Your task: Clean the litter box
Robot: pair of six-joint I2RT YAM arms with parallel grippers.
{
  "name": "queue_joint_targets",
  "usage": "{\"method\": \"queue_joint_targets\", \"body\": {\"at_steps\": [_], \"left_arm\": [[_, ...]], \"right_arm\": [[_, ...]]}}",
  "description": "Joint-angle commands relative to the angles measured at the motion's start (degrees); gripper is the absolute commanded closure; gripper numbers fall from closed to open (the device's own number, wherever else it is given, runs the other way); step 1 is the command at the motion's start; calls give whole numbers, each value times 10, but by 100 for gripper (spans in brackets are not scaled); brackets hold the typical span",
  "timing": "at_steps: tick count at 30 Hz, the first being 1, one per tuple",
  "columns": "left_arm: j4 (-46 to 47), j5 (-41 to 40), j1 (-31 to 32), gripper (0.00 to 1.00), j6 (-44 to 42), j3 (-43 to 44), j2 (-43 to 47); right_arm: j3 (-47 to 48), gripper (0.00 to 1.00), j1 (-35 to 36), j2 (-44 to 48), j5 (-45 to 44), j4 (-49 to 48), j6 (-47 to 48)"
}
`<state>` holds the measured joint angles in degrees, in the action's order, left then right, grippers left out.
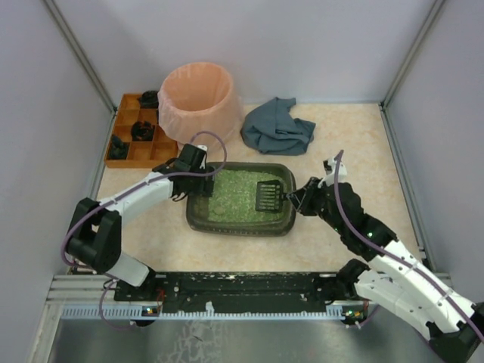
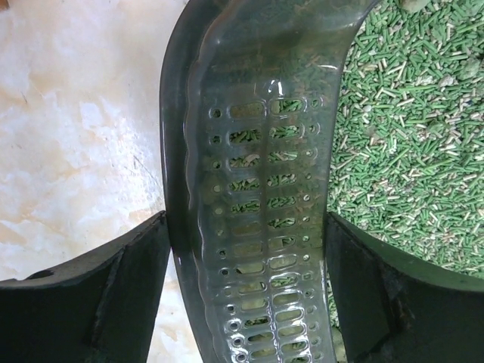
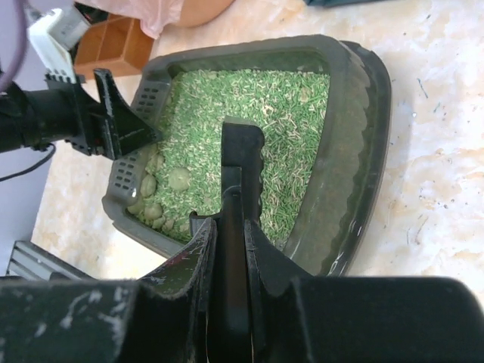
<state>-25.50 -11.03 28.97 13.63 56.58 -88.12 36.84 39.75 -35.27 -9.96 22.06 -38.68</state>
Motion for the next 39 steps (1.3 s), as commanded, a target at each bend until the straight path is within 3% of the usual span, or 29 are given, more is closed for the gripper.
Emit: {"method": "queue_joint_targets", "body": {"at_steps": [1, 7, 15, 18, 21, 25, 39], "left_arm": [[-60, 47, -9, 14, 35, -26, 31], [-42, 51, -21, 4, 8, 0, 78], [-30, 21, -51, 1, -9, -22, 145], [1, 49, -55, 8, -15, -60, 206], [60, 147, -56, 21, -51, -109, 249], [49, 176, -56, 33, -64, -114, 231], [2, 173, -58, 39, -70, -87, 133]], "right_arm": [[54, 100, 3, -53, 26, -54, 1], [105, 100, 3, -163, 45, -65, 21], [183, 100, 4, -300, 86, -73, 35], [210, 100, 4, -343, 99, -52, 38], [227, 100, 4, -369, 108, -37, 38], [242, 100, 5, -391, 94, -6, 42], [242, 100, 10, -399, 82, 33, 53]]}}
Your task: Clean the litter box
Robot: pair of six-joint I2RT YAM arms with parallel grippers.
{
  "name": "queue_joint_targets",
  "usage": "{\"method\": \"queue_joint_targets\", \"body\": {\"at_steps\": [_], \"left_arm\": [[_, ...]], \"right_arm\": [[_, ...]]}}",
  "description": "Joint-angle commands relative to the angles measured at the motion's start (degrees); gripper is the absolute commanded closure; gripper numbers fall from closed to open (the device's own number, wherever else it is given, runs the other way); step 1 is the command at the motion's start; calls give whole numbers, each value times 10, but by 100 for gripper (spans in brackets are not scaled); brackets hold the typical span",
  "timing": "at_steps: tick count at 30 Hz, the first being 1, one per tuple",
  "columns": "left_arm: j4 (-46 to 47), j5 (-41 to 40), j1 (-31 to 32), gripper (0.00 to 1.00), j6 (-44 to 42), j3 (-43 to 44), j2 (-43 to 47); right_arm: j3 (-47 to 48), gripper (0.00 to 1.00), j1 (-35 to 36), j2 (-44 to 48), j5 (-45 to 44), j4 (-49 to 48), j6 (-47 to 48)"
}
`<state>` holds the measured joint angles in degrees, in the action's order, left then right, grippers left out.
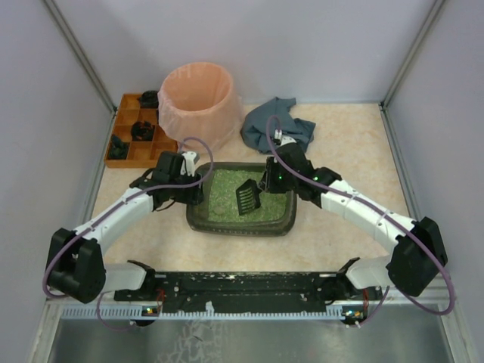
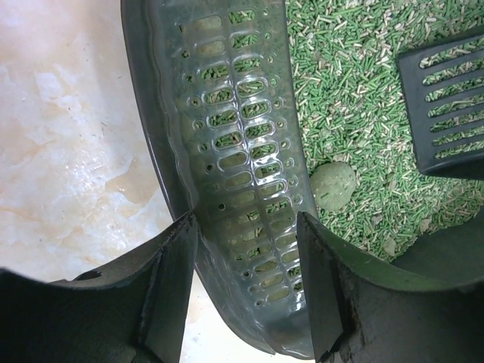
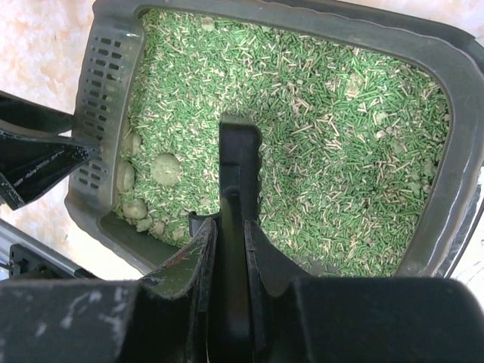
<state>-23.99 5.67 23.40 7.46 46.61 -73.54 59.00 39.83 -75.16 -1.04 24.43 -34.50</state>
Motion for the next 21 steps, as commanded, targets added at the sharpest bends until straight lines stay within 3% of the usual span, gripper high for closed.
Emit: {"method": "queue_joint_targets", "body": {"at_steps": [1, 11, 21], "left_arm": [[-14, 8, -2, 40, -9, 13, -16], [-17, 24, -2, 44, -12, 17, -30], [-21, 36, -3, 46, -16, 21, -37]], "right_arm": [[20, 100, 9, -3, -6, 13, 12], [-21, 100, 11, -55, 38, -21, -46], [-85, 100, 65, -159, 122, -225, -162]]}}
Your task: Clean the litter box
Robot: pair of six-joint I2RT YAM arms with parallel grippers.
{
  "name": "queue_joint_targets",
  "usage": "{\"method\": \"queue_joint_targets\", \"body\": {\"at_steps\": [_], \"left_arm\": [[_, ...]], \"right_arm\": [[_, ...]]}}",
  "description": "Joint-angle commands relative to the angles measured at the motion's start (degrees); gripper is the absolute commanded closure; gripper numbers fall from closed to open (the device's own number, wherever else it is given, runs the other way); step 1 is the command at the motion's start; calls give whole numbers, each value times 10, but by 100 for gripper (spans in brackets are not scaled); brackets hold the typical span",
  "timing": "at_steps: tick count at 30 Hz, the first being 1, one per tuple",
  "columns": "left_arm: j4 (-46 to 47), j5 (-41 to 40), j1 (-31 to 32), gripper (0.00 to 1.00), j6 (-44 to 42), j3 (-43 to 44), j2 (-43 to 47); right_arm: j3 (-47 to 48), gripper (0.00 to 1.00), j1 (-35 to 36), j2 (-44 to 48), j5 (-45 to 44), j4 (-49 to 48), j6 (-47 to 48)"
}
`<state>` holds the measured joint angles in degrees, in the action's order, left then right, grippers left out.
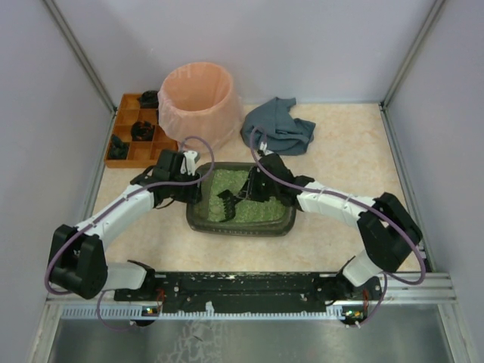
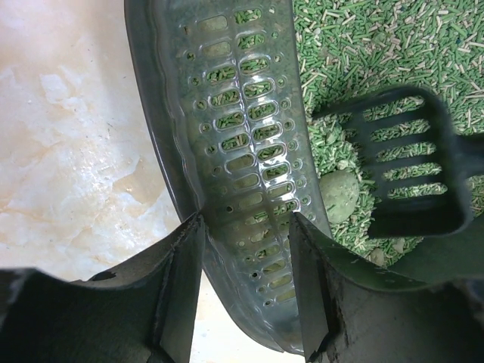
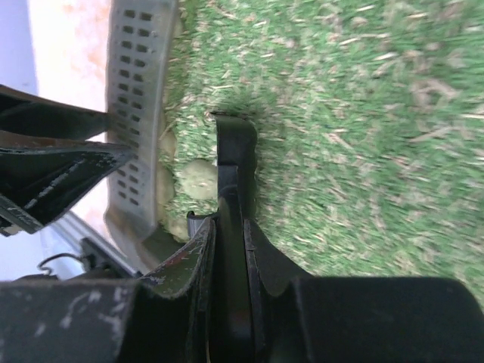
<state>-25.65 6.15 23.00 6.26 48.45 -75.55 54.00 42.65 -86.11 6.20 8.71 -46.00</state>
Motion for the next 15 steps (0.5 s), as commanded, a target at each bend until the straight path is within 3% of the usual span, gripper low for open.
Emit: {"method": "queue_joint_targets", "body": {"at_steps": [1, 4, 9, 15], "left_arm": [[-5, 32, 2, 46, -4, 3, -16], [-5, 31, 1, 46, -5, 1, -15], [-4, 32, 2, 46, -6, -1, -10], [6, 54, 2, 38, -18, -8, 19]], "right_arm": [[-42, 100, 40, -59, 62, -95, -60], [-62, 100, 41, -56, 58, -129, -86], [-68, 100, 41, -18, 0, -90, -77], [-103, 100, 27, 43, -30, -107, -80]]}}
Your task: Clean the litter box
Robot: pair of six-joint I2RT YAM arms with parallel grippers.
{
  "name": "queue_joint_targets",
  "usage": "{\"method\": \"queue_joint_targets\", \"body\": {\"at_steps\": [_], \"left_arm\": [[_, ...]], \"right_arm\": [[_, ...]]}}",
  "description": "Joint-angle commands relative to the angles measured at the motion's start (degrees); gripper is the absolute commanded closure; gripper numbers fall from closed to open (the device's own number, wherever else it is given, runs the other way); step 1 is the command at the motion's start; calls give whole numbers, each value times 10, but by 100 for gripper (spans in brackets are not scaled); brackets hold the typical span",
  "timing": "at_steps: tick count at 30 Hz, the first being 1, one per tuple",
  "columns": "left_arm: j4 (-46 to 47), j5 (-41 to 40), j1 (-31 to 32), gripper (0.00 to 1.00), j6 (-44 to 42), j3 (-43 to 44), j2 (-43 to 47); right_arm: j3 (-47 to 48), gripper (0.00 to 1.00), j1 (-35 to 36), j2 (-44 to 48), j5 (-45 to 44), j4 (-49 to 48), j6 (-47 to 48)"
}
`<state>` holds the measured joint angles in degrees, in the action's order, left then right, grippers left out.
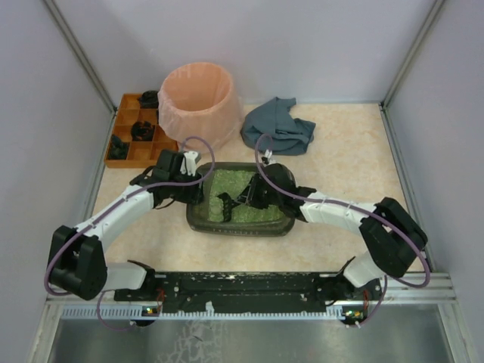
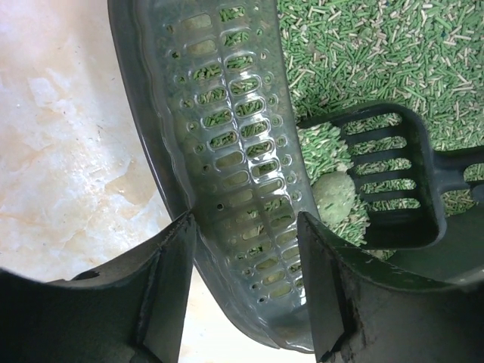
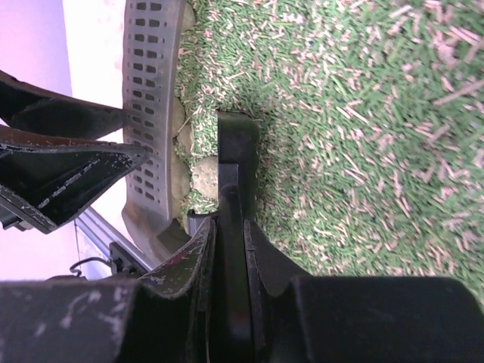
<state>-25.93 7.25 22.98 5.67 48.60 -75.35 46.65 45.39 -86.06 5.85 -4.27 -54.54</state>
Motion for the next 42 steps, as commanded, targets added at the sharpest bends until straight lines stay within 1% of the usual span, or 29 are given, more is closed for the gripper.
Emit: {"method": "queue_joint_targets", "body": {"at_steps": [1, 4, 7, 9, 13, 16, 22, 24, 27, 30, 33, 37, 38, 39, 41, 42], "left_arm": [[13, 43, 1, 36, -13, -13, 27], [29, 57, 2, 25, -18, -23, 54], [47, 69, 1, 18, -22, -33, 81], [53, 62, 2, 17, -22, -39, 95], [52, 51, 2, 16, -19, -41, 115], [59, 52, 2, 16, -14, -47, 140], [85, 42, 2, 15, -6, -63, 188], [91, 42, 2, 15, 12, -66, 198], [102, 49, 2, 14, 44, -75, 211], [112, 50, 2, 14, 55, -90, 216], [105, 35, 2, 14, 58, -93, 218], [93, 21, 2, 15, 51, -91, 219], [84, 18, 1, 15, 51, -86, 218], [72, 19, 2, 16, 50, -78, 217], [54, 19, 1, 16, 42, -66, 219], [48, 14, 2, 16, 37, -63, 222]], "right_arm": [[-38, 100, -7, 54, -27, 17, 4], [-79, 100, -31, 95, -20, -11, -9], [-111, 100, -57, 140, -13, -31, -20], [-123, 100, -70, 164, -17, -32, -21], [-131, 100, -72, 202, -34, -31, -5], [-130, 100, -76, 219, -25, -43, 11], [-133, 100, -101, 260, -16, -33, 18], [-132, 100, -120, 266, 11, -38, 36], [-118, 100, -170, 265, 97, -23, 59], [-125, 100, -220, 269, 169, -32, 48], [-160, 100, -249, 279, 219, -96, 7], [-208, 100, -250, 264, 286, -217, -57], [-204, 100, -254, 254, 309, -214, -46], [-195, 100, -259, 249, 317, -186, -26], [-190, 100, -272, 264, 281, -133, -1], [-198, 100, -280, 275, 259, -128, -7]]}}
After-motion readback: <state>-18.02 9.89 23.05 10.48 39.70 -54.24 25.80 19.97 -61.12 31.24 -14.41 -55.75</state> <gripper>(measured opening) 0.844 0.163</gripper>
